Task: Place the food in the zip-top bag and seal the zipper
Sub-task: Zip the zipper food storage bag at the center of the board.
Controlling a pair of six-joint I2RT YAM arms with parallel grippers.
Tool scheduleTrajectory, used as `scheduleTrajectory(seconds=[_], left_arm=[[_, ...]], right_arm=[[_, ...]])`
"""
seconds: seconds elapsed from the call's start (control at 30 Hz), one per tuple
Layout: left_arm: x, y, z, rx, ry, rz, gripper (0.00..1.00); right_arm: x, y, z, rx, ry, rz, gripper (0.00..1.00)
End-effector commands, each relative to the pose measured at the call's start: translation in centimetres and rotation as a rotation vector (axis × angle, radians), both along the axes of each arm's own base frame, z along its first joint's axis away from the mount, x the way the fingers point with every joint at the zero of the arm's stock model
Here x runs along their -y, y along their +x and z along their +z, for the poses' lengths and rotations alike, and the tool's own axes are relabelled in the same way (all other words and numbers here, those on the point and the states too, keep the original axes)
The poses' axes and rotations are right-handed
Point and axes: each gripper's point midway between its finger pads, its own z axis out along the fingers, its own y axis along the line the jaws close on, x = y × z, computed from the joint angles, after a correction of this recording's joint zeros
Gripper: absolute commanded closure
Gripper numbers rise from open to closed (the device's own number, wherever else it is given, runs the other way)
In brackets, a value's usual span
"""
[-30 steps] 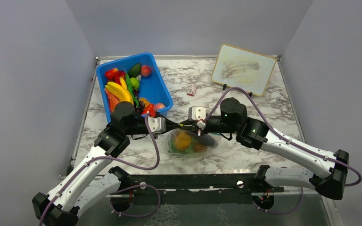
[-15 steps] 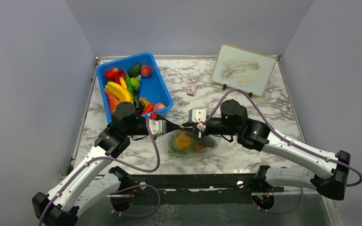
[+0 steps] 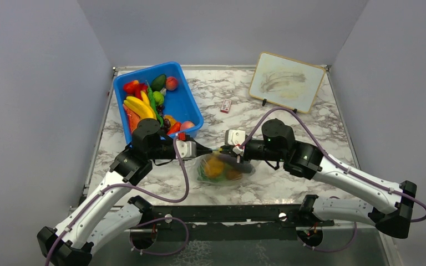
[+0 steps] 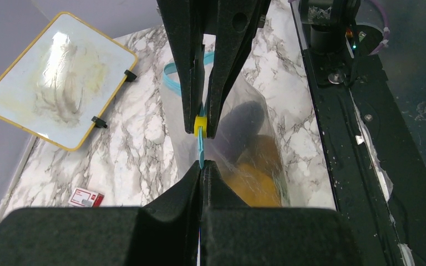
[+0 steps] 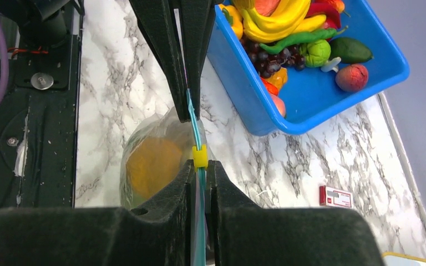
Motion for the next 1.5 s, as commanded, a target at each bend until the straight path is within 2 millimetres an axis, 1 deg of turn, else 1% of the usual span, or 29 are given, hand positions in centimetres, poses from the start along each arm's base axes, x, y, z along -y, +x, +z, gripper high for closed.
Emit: scheduleTrajectory(seconds=[0.0, 0.13, 0.3, 0.37, 0.43, 0.47, 0.57, 0.63, 0.7, 0.77, 0.9, 0.97, 1.03, 1.1, 1.2, 1.23, 1.47], left_arm=[[-0.1, -0.4, 1.8, 0.028, -0.024, -0.018, 1.0], [-0.2, -0.5, 1.9, 0.024, -0.028, -0.011, 1.0], [-0.3, -0.4, 2.8, 0.03, -0.073, 0.016, 1.0], [-0.1, -0.9, 2.9, 0.036, -0.091, -0.012, 1.0], [0.1, -1.3, 2.7, 0.031, -0.105, -0.046, 1.0], [0.2, -1.3, 2.6, 0.026, -0.109, -0.046, 0.97], [0.4, -0.9, 2.0, 0.017, -0.103, -0.044, 0.72], [0.5, -1.0, 1.9, 0.018, -0.097, -0.064, 0.62], [0.7, -0.8, 1.9, 0.016, -0.091, -0.065, 0.56], [0.8, -0.5, 1.8, 0.014, -0.086, -0.063, 0.53], [1.3, 0.1, 1.5, 0.001, -0.076, -0.064, 0.52], [1.5, 0.2, 1.5, -0.004, -0.078, -0.075, 0.53], [1.6, 0.2, 1.6, -0.011, -0.08, -0.082, 0.58], [1.7, 0.2, 1.7, -0.015, -0.08, -0.089, 0.69], [1.6, 0.3, 1.7, -0.015, -0.079, -0.073, 0.93], [1.5, 0.4, 1.8, -0.012, -0.08, -0.062, 1.0], [1.2, 0.6, 2.8, 0.012, -0.103, -0.03, 1.0]], right_arm=[[2.1, 1.0, -0.4, 0.0, -0.039, -0.098, 0.99], [2.6, 0.9, -0.3, -0.002, -0.036, -0.115, 0.99], [3.2, 1.2, -0.1, 0.006, -0.041, -0.143, 0.99], [3.0, 1.1, 0.2, 0.017, -0.032, -0.131, 0.99], [2.4, 0.6, 0.8, 0.014, -0.013, -0.092, 0.99], [2.1, 0.4, 1.1, 0.01, -0.001, -0.072, 0.99], [1.3, -0.4, 2.0, 0.012, 0.033, -0.008, 0.99], [1.0, -0.5, 2.4, 0.02, 0.048, 0.004, 0.99], [0.7, -0.5, 2.5, 0.022, 0.051, 0.017, 0.99], [0.3, -0.6, 2.5, 0.015, 0.049, 0.03, 0.99], [-0.4, -0.6, 2.2, 0.003, 0.052, 0.052, 0.99], [-0.7, -0.7, 2.1, 0.0, 0.053, 0.059, 0.99], [-0.8, -0.6, 2.0, -0.005, 0.054, 0.062, 0.99], [-1.0, -0.6, 1.7, -0.013, 0.05, 0.063, 0.99], [-0.9, -0.6, 1.4, -0.02, 0.042, 0.058, 0.99], [-0.8, -0.6, 1.2, -0.022, 0.038, 0.055, 0.99], [0.2, 0.2, 0.0, -0.021, -0.001, -0.009, 0.99]])
